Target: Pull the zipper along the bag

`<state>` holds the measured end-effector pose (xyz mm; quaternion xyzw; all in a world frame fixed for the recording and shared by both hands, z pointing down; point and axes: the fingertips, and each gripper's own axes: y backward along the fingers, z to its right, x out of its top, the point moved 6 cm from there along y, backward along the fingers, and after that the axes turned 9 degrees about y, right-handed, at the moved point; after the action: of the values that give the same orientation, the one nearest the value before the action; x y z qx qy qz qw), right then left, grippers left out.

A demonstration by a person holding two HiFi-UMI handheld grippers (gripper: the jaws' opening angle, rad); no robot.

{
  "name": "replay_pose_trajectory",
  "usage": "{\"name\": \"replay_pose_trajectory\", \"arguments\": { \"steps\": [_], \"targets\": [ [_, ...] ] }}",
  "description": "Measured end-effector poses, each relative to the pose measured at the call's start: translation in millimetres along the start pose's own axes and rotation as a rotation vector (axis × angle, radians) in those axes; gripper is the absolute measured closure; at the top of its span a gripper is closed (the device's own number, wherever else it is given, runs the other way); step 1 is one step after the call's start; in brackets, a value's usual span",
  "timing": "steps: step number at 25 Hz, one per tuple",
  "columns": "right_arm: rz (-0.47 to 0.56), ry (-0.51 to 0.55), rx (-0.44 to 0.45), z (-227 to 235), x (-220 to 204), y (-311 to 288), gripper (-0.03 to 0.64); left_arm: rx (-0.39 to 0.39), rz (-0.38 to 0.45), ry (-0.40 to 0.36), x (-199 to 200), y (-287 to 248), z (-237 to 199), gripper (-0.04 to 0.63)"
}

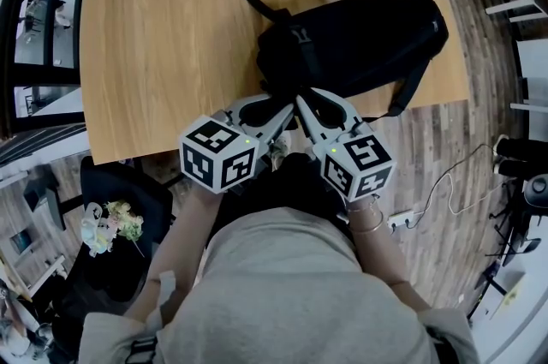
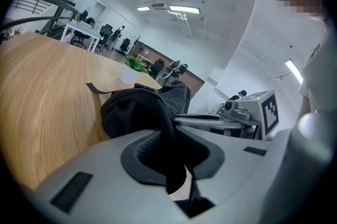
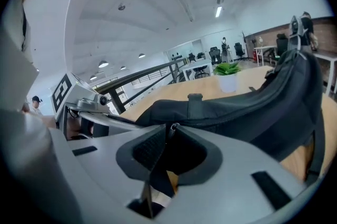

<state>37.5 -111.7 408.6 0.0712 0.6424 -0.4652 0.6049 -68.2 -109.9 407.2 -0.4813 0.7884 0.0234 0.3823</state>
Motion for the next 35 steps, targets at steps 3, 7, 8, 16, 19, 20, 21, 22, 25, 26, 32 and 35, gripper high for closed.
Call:
{"name": "replay_pose_trajectory", "arguments": {
  "steps": [3, 7, 8, 16, 19, 20, 21, 22, 25, 26, 32, 35],
  "targets": [
    [0.004, -0.069, 0.033, 4.4, -5.0, -2.0, 0.558, 0.004, -0.007, -0.014, -0.9, -0.7, -0.5, 0.528],
    [-0.005, -0.040, -0.012, 9.8, -4.8, 1.8, 0.500, -0.004, 0.000, 0.012, -2.0, -2.3, -0.6, 0.526],
    [-0.007, -0.023, -0.025, 10.4, -3.8, 3.4, 0.500, -0.006, 0.004, 0.019, -2.1, -2.9, -0.4, 0.526],
    [-0.011, 0.054, -0.111, 16.8, -1.0, 14.7, 0.575, -0.013, 0.006, 0.031, -2.4, -3.7, -1.4, 0.526],
    [-0.005, 0.072, -0.090, 14.7, -0.9, 16.3, 0.559, -0.015, 0.006, 0.033, -3.0, -4.4, -1.9, 0.526],
    [-0.008, 0.083, -0.082, 13.5, -1.3, 16.4, 0.549, -0.016, 0.006, 0.034, -2.9, -4.4, -1.9, 0.526],
    [-0.013, 0.101, -0.076, 12.4, -1.8, 16.2, 0.539, -0.016, 0.006, 0.036, -2.8, -4.2, -1.8, 0.526],
    [-0.019, 0.126, -0.072, 11.7, -2.3, 15.5, 0.534, -0.016, 0.006, 0.037, -2.6, -4.0, -1.6, 0.526],
    [-0.037, 0.245, -0.064, 10.5, -1.9, 11.9, 0.510, -0.016, 0.005, 0.042, -2.1, -3.3, -1.6, 0.526],
    [-0.039, 0.289, -0.062, 9.9, -0.3, 10.8, 0.503, -0.017, 0.005, 0.041, -1.9, -3.0, -1.5, 0.526],
    [-0.069, 0.502, -0.060, 3.6, 3.8, 2.6, 0.518, -0.021, 0.004, 0.044, -1.7, -3.2, -1.6, 0.526],
    [-0.088, 0.546, -0.075, 0.5, 1.9, -0.5, 0.525, -0.017, -0.006, 0.034, -2.3, -3.8, -0.5, 0.528]
  ]
}}
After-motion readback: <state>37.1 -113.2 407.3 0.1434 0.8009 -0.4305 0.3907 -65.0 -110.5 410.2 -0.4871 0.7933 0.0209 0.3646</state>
